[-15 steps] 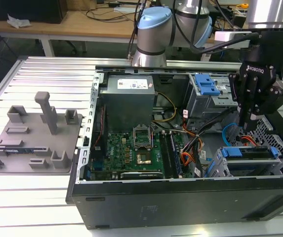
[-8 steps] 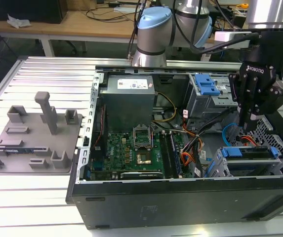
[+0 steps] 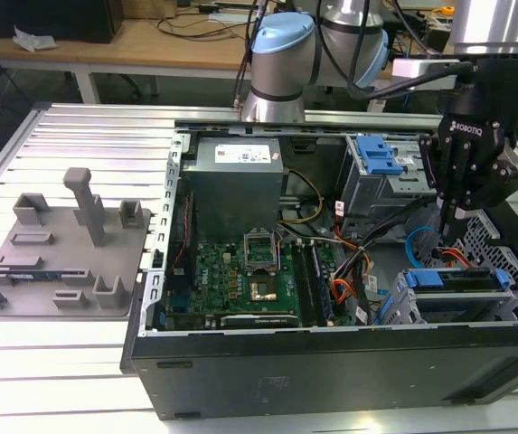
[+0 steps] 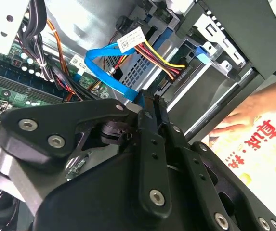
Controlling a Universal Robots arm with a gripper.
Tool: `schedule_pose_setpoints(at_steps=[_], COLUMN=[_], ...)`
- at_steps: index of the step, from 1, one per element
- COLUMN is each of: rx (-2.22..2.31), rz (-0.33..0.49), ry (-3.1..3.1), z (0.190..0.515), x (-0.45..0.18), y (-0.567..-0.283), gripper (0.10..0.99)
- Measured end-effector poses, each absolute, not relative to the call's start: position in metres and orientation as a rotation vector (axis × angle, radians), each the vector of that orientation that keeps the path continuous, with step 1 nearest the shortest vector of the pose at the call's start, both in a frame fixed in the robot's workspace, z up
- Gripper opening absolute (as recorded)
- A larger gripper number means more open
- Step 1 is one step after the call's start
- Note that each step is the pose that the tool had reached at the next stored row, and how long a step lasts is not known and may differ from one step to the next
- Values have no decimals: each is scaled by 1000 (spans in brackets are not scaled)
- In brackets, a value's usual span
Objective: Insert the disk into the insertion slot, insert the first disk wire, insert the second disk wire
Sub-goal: 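Insert the second disk wire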
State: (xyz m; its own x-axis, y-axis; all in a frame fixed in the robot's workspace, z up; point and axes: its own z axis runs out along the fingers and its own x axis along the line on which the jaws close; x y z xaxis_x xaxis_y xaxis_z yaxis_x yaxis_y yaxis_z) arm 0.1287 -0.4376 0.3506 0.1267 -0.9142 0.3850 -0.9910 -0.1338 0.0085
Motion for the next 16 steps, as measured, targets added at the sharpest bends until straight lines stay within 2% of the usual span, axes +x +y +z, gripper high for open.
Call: schedule_pose_setpoints(at_steps=[16], rx=[2243], rz=[278], ry=[-1968], z=[358], x=[129], y=[-457], gripper=[161])
